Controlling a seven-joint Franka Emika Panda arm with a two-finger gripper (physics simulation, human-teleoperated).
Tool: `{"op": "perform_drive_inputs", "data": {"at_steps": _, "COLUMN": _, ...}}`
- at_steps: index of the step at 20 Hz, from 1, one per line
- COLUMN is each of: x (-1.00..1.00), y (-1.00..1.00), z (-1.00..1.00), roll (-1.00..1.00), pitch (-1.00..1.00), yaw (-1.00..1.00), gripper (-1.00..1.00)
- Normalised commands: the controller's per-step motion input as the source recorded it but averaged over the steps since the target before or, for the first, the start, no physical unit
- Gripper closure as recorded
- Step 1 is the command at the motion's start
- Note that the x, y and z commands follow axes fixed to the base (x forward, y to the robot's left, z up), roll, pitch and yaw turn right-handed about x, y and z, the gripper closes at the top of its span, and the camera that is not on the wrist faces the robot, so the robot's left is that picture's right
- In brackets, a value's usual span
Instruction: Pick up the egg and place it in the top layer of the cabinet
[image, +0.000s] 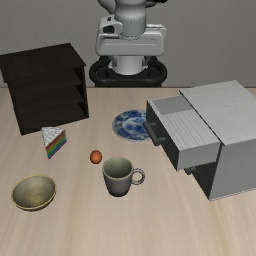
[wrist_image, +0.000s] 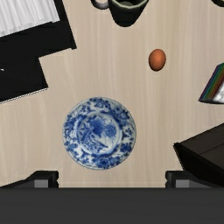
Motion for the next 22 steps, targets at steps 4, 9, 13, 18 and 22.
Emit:
{"op": "perform_drive_inputs", "data": {"at_steps": 4, "x": 0.00, "y": -1.00, "z": 0.00, "roll": 0.00, "pitch": 0.00, "yaw": 0.00, "gripper": -1.00}}
{"op": "perform_drive_inputs", "data": {"at_steps": 9, "x": 0.20, "y": -0.80, "z": 0.00, "roll": 0.00, "pitch": 0.00, "yaw": 0.00, "gripper": -1.00}}
{"op": "perform_drive_inputs", "data": {"at_steps": 13, "x": 1.00, "y": 0.00, "z": 0.00, "roll": 0.00, "pitch": 0.00, "yaw": 0.00, "gripper": -1.00}}
{"op": "perform_drive_inputs", "data": {"at_steps": 18, "x": 1.00, "y": 0.00, "z": 0.00, "roll": 0.00, "pitch": 0.00, "yaw": 0.00, "gripper": -1.00}}
{"op": "perform_drive_inputs", "data": {"at_steps": 22, "x": 1.00, "y": 0.00, "z": 0.00, "roll": 0.00, "pitch": 0.00, "yaw": 0.00, "gripper": -1.00}}
